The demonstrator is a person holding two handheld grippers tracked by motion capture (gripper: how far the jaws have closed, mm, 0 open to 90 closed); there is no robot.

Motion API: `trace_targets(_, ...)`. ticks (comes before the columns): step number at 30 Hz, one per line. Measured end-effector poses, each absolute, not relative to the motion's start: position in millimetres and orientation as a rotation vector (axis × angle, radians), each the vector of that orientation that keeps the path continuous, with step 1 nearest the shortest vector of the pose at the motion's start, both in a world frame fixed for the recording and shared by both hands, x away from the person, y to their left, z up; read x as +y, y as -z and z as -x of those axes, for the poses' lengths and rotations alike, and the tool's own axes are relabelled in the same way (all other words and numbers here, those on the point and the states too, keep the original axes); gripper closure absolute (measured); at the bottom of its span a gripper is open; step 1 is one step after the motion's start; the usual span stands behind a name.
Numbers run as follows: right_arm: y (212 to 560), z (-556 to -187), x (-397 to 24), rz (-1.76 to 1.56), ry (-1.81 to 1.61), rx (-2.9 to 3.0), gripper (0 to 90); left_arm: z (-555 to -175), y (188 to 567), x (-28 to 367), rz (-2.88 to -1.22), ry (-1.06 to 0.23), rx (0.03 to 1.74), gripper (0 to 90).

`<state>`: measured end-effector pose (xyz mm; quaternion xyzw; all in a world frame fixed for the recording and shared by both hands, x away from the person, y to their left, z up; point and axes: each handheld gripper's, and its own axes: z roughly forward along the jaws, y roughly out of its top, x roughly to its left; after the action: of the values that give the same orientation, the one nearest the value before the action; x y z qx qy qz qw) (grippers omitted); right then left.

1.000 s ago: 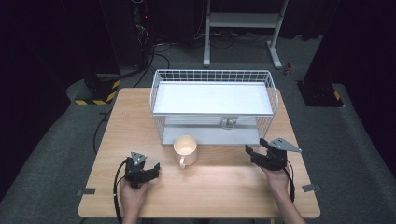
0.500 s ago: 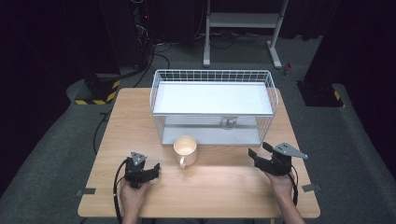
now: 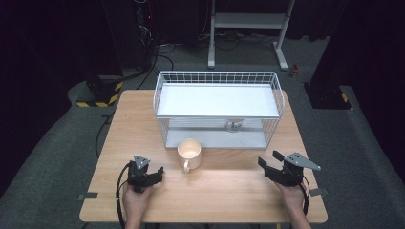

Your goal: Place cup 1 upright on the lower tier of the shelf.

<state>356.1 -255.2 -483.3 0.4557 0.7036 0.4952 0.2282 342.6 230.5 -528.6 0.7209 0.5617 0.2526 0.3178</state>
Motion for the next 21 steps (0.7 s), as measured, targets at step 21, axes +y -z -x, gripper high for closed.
trace_targets(21,506,-341,-265,-1.272,-1.234,1.961,29.3,-342,528,230,-1.898,-0.666,1.481,22.4)
